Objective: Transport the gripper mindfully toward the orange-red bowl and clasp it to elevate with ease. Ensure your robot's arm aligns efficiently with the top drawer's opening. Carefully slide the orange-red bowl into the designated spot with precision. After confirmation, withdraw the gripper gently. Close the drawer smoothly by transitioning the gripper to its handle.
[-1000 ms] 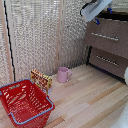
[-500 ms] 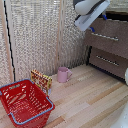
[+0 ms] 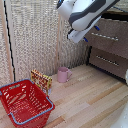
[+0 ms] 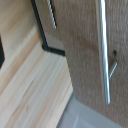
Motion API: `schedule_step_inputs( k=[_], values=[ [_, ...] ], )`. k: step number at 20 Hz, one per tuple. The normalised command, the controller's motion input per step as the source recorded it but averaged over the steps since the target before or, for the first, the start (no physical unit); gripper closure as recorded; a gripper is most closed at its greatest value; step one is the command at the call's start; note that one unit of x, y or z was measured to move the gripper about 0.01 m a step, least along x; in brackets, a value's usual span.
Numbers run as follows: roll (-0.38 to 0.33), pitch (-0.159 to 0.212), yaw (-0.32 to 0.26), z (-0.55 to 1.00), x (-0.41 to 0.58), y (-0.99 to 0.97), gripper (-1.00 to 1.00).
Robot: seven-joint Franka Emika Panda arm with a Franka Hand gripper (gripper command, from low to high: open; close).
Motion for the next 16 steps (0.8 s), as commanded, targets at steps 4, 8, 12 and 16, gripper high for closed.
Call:
schedule_step_inputs(
  k=[4,8,12,16],
  values=[
    [-0.172,-0.081,0.276,0.05,-0.028,-0.14,-1.0],
    [-0.242,0.062,0.259,-0.01,-0.041,-0.05,-1.0],
    [-0.309,0.181,0.205,-0.12,-0.125,0.0,-1.0],
    [-0.28,0.19,0.184,-0.09,-0.101,-0.04,-1.0]
  ],
)
